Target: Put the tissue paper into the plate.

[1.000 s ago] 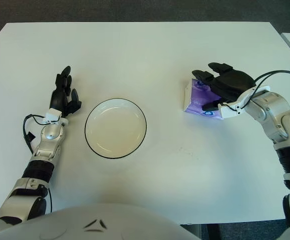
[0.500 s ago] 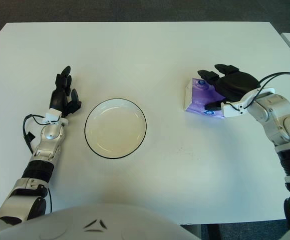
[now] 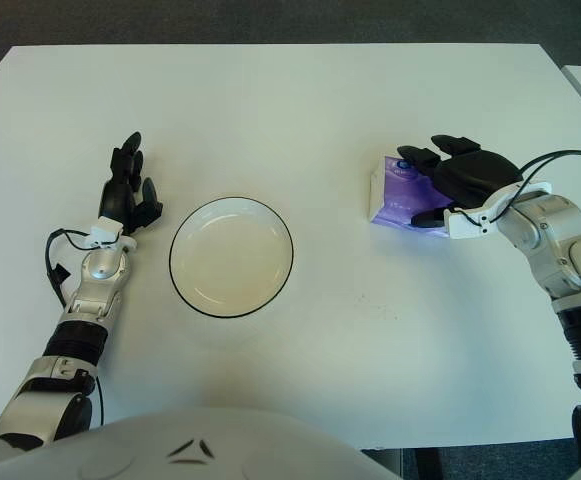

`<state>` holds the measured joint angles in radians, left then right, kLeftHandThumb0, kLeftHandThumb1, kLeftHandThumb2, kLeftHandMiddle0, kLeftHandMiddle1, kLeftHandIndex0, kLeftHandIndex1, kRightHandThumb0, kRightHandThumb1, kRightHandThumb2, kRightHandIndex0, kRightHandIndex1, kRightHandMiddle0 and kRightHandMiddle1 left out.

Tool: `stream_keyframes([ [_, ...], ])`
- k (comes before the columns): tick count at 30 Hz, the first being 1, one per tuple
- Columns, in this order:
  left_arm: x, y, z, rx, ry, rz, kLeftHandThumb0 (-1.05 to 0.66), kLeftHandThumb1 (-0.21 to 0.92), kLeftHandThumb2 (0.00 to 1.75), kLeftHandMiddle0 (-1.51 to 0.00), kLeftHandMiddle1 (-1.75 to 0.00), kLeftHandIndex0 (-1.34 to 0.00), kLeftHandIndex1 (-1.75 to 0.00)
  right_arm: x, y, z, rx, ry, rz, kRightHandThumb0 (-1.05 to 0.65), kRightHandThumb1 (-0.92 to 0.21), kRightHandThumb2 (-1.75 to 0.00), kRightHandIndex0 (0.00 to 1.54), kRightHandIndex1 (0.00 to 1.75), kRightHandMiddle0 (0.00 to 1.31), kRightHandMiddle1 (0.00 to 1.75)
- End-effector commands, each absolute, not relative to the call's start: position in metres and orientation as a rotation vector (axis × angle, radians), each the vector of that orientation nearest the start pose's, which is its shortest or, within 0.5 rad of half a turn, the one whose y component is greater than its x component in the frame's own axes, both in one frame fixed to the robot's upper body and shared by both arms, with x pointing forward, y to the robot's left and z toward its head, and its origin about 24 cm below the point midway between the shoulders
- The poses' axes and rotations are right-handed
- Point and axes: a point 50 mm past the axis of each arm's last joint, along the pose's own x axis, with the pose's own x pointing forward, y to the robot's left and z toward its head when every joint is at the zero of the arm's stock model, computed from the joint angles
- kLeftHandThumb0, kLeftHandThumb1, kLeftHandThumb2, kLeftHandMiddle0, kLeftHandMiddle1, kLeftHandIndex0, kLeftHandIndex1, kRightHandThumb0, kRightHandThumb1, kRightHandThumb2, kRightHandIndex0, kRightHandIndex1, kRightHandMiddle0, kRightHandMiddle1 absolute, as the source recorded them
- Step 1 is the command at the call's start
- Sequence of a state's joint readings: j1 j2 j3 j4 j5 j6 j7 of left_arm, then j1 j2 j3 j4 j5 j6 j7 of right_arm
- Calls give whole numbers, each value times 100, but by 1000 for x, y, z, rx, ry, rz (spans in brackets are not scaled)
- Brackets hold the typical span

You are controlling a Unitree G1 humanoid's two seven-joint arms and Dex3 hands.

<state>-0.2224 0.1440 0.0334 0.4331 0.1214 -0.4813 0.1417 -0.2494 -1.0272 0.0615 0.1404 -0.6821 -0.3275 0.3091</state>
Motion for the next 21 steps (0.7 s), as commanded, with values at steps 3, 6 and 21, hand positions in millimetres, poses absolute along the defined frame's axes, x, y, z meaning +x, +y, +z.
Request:
stream_keyframes([
  [3,257,186,-5,249,-53,88,-77,92,91,-22,0,0,-47,278,-288,160,-1752,-31,388,-105,-92,-47,0,0,0,0],
  [6,257,187,-5,248,-53,88,-77,92,91,-22,0,0,-47,278,-287,160,-1750,-32,390,-105,-92,-46,0,0,0,0],
  [21,258,188,-7,225,-53,97,-75,92,91,-24,-1,0,-48,279,-283,149,-1732,-35,425,-105,-92,-48,0,0,0,0],
])
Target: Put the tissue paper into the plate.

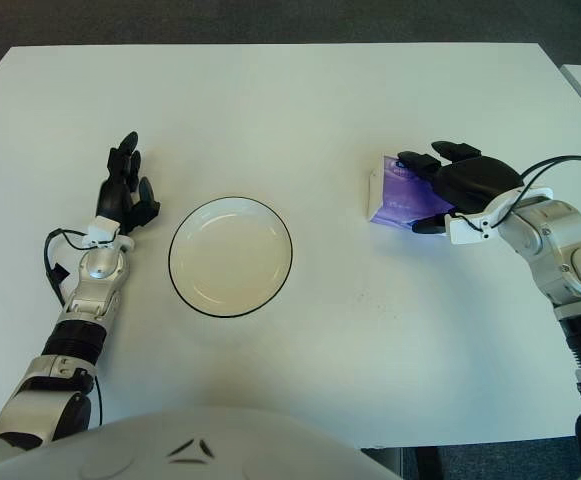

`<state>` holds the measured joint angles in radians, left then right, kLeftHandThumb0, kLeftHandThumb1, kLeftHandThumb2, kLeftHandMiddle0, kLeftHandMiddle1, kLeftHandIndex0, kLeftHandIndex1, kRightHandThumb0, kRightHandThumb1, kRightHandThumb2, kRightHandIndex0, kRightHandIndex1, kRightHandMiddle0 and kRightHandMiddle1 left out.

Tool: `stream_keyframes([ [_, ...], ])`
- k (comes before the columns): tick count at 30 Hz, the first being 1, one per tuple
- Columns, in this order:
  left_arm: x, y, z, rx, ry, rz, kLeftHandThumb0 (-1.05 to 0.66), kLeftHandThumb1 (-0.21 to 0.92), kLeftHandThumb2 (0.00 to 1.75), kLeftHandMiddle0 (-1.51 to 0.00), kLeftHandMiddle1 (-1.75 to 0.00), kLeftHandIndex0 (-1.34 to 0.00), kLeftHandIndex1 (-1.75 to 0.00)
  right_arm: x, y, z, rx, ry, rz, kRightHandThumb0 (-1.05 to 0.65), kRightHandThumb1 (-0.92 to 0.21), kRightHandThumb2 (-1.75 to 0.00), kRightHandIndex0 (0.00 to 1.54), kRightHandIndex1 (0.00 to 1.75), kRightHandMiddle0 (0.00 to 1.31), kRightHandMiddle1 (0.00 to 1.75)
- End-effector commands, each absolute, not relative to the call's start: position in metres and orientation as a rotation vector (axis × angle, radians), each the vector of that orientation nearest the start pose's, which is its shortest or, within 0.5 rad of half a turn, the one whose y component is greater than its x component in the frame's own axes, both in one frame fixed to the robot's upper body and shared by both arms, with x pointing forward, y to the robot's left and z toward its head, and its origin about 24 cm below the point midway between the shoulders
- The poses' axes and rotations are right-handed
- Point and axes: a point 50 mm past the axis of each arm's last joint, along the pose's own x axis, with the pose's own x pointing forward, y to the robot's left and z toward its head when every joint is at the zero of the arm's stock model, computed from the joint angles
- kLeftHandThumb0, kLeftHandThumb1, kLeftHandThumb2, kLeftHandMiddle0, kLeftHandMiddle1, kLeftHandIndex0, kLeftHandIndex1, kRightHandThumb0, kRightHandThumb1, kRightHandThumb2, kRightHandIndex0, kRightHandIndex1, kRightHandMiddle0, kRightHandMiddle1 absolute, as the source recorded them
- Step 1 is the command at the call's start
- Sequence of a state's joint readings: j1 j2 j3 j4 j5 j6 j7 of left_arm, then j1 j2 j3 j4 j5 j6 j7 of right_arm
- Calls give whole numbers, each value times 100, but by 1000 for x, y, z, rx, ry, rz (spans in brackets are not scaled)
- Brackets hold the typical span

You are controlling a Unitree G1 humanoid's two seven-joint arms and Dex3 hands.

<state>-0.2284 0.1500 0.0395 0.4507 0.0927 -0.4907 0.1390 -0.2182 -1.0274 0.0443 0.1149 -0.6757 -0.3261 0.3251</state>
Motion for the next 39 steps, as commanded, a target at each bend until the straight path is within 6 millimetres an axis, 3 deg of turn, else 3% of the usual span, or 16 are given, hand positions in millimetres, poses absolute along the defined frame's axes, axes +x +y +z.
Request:
stream_keyframes([
  [1,258,188,-7,224,-53,98,-75,92,91,-24,-1,0,-48,279,-283,148,-1732,-36,428,-105,-92,-49,0,0,0,0],
  [21,259,188,-8,217,-50,109,-73,92,92,-25,-2,0,-48,286,-277,134,-1686,-69,460,-105,-92,-54,0,0,0,0],
  [39,258,189,-8,223,-48,112,-75,92,90,-24,-1,0,-51,304,-269,129,-1661,-120,420,-105,-92,-57,0,0,0,0],
])
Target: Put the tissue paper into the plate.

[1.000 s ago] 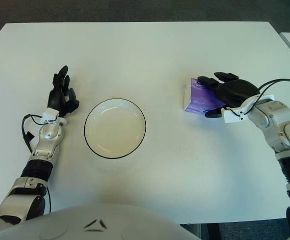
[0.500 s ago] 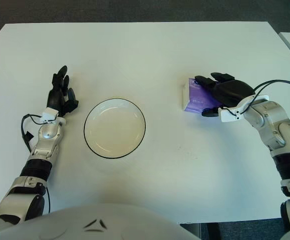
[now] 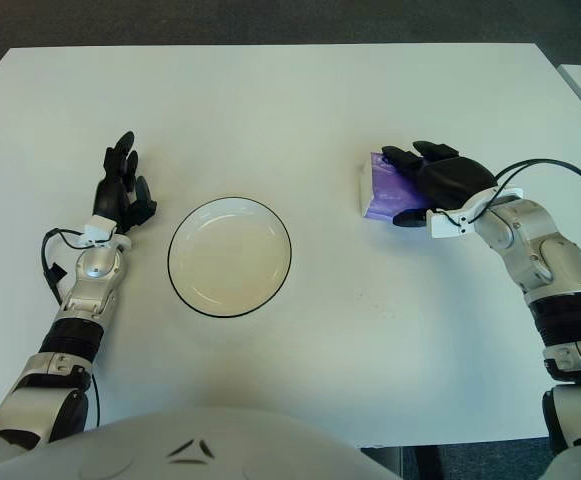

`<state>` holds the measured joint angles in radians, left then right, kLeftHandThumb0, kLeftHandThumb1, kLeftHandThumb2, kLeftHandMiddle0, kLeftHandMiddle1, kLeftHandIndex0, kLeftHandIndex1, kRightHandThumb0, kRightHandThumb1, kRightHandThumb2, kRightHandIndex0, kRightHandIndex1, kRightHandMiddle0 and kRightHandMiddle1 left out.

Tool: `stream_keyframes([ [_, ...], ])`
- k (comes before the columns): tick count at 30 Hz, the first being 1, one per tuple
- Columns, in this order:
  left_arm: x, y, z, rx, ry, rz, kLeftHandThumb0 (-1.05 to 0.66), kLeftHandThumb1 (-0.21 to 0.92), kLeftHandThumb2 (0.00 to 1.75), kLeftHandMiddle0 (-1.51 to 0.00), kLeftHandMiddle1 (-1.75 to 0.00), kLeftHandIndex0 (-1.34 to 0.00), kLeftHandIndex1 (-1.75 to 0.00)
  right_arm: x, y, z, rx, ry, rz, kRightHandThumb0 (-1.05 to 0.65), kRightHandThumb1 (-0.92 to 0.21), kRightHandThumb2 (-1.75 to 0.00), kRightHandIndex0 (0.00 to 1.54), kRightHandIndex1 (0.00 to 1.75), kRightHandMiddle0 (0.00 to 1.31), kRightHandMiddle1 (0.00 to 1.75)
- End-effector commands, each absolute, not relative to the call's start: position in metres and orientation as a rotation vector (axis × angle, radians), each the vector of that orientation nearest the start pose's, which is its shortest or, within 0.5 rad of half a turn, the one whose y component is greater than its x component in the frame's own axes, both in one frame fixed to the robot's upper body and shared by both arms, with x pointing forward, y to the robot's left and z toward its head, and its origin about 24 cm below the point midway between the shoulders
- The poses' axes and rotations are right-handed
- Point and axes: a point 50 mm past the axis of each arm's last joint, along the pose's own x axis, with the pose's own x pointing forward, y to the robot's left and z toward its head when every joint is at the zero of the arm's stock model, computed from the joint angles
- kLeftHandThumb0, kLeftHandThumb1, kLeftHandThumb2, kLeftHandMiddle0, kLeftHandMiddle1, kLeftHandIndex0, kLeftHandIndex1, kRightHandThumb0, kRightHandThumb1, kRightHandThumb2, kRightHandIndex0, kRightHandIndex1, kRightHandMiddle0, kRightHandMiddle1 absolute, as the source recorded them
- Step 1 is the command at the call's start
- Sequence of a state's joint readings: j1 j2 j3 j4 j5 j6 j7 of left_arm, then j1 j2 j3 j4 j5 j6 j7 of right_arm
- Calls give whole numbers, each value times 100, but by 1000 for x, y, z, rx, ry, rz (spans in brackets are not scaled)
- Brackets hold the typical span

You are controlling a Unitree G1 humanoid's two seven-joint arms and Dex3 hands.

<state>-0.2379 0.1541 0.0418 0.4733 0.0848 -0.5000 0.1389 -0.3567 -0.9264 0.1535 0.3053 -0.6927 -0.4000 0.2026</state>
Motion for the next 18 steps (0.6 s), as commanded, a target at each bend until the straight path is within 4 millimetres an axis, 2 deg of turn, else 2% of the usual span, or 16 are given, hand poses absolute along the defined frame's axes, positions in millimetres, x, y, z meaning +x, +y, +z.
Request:
stream_keyframes([
  [1,258,189,-8,222,-48,113,-75,92,90,-24,-1,0,-51,305,-268,129,-1663,-122,419,-105,-92,-58,0,0,0,0],
  [18,256,190,-7,224,-59,120,-75,92,91,-25,-1,0,-49,312,-268,128,-1666,-110,410,-105,-92,-52,0,0,0,0],
])
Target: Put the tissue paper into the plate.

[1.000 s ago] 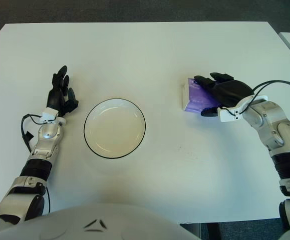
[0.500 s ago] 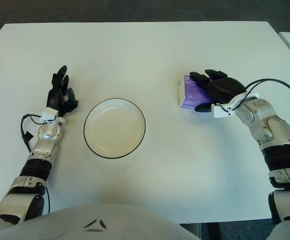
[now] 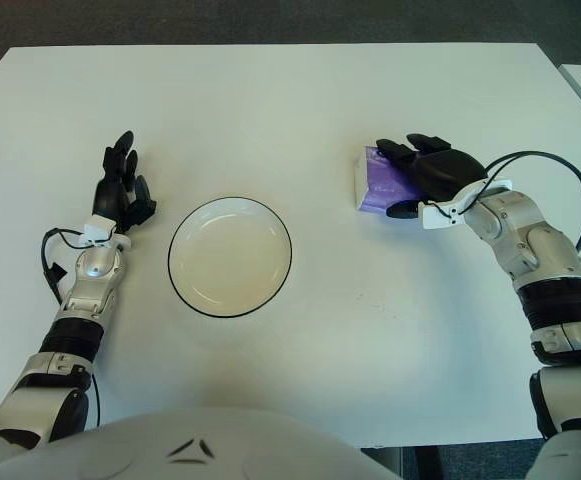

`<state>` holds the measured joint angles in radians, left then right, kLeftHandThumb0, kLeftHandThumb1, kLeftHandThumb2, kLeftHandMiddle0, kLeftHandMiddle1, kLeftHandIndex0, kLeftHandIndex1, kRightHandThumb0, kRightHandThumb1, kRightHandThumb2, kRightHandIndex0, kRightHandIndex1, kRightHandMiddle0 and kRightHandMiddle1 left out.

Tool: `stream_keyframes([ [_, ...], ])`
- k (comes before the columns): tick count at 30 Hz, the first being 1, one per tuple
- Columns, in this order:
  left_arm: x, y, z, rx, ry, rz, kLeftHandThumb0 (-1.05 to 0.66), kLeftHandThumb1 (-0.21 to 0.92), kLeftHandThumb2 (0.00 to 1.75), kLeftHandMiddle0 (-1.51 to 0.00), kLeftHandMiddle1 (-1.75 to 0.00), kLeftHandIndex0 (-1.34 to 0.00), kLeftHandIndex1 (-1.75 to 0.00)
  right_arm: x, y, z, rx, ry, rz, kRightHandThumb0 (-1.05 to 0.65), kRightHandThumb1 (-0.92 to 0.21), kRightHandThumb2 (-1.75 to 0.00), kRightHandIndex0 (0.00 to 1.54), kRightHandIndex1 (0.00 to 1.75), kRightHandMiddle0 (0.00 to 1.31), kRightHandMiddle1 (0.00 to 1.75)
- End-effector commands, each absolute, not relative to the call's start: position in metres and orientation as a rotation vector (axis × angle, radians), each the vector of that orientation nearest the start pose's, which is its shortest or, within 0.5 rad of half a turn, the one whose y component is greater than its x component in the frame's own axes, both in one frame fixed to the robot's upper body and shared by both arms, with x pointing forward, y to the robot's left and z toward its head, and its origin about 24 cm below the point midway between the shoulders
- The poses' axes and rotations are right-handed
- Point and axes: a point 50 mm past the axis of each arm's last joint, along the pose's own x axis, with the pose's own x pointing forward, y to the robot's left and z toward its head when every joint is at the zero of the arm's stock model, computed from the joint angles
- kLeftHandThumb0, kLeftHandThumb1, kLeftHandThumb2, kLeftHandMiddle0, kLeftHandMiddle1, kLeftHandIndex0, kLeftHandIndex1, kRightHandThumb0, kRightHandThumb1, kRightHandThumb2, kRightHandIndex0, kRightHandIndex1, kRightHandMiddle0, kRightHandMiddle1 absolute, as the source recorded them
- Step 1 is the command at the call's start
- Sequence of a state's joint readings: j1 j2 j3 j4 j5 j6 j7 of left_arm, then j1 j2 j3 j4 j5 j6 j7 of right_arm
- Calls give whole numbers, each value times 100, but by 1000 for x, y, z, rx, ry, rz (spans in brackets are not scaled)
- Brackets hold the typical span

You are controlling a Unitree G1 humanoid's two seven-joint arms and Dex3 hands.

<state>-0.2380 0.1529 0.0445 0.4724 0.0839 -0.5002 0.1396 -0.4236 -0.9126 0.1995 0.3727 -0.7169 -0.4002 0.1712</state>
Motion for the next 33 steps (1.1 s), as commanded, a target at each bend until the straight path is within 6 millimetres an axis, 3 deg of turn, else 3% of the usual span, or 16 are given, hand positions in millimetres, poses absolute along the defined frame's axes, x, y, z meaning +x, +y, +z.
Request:
stream_keyframes([
  [1,256,190,-7,225,-60,120,-75,92,91,-25,-1,0,-49,312,-268,128,-1666,-110,410,-105,-92,-51,0,0,0,0],
  [14,256,191,-5,232,-61,118,-74,92,90,-25,-1,0,-47,312,-270,126,-1622,-68,406,-105,-92,-46,5,3,4,2],
  [18,256,190,-5,230,-60,121,-75,92,90,-25,-1,0,-47,312,-268,127,-1596,-35,402,-103,-92,-32,23,9,1,63],
  [19,256,190,-5,230,-60,121,-75,92,90,-25,-1,0,-47,312,-267,127,-1589,-29,400,-97,-90,-27,29,31,1,95],
  [20,256,190,-5,231,-61,122,-75,92,91,-25,-1,0,-47,312,-267,127,-1578,-25,395,-95,-89,-25,29,42,1,107],
  [21,256,190,-4,231,-61,122,-75,92,91,-25,-1,0,-46,312,-266,127,-1571,-23,390,-88,-85,-23,36,80,13,131],
  [22,256,190,-4,231,-61,122,-75,92,91,-25,-1,0,-46,313,-266,126,-1559,-23,383,-84,-82,-21,40,105,21,147],
  [23,256,190,-4,232,-62,122,-76,92,91,-25,-1,0,-45,313,-266,126,-1542,-26,371,-82,-79,-23,42,117,25,153],
  [25,256,190,-4,233,-62,121,-76,92,91,-25,-1,0,-45,314,-266,125,-1525,-28,359,-75,-63,-40,51,151,36,166],
  [28,256,190,-4,235,-63,120,-76,92,91,-25,-1,0,-44,316,-267,124,-1505,-60,318,-68,-48,-57,69,167,46,172],
  [33,257,189,-4,234,-60,121,-76,92,91,-25,-1,0,-45,314,-265,122,-1494,-106,279,-50,-31,-81,95,173,63,174],
])
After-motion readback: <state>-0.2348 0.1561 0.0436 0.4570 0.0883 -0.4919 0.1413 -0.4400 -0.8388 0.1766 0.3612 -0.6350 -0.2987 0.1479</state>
